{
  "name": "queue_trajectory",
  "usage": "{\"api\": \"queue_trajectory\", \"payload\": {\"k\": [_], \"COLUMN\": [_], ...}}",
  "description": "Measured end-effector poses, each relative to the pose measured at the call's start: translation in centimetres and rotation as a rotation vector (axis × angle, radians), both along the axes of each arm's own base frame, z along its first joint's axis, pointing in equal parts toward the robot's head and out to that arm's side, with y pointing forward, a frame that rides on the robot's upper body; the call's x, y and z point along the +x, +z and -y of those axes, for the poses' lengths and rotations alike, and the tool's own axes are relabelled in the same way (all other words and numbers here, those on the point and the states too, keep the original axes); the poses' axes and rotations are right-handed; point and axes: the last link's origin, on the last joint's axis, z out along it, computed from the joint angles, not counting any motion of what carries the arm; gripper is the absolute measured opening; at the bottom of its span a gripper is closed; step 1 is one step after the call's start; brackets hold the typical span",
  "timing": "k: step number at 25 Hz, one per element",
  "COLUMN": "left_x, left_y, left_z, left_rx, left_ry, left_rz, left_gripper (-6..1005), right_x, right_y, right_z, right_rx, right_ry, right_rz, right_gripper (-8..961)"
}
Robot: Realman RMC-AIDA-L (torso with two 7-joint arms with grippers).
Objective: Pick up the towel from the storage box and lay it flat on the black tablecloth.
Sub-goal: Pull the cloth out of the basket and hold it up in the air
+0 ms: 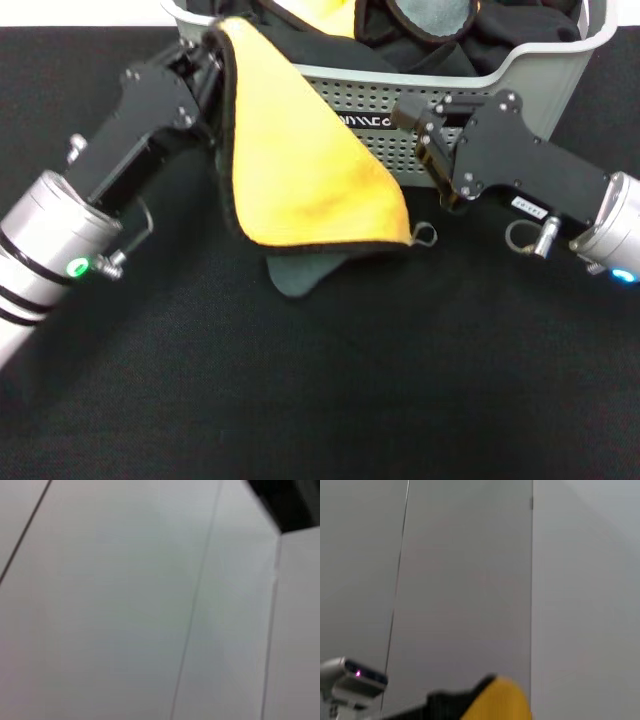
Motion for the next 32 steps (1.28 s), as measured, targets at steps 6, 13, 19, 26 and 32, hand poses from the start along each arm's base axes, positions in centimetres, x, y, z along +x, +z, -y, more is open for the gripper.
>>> {"api": "queue_trajectory", "payload": {"k": [6,13,19,26,32], "left_x": [1.7,3.5,4.7,4.7,4.3], "left_y": [1.7,3.0,3.0,2.1,1.9], "left_z": [-0.1,-0.9,-2.0,-2.8,-3.0], "left_rx": [0.071,0.136,0.156,0.171,0.196], "left_ry": [-0.129,-0.215,-0.241,-0.205,-0.164], "left_rz": [0.021,0.028,0.013,-0.035,-0.034], "left_gripper": [68,26,26,27,27], "right_x": [0.4,0.8,-0.3,-1.6,-2.1], "right_y": [-0.9,-2.3,-4.0,-4.0,-3.8], "right_z": [1.0,2.4,4.0,3.9,3.4], "right_rx": [-0.043,-0.038,0.035,0.061,0.093], "right_ry": [-0.007,0.007,0.063,0.081,0.088], "right_rz": [0.019,0.056,0.080,0.049,0.049], "right_gripper": [17,81,296,547,659]}}
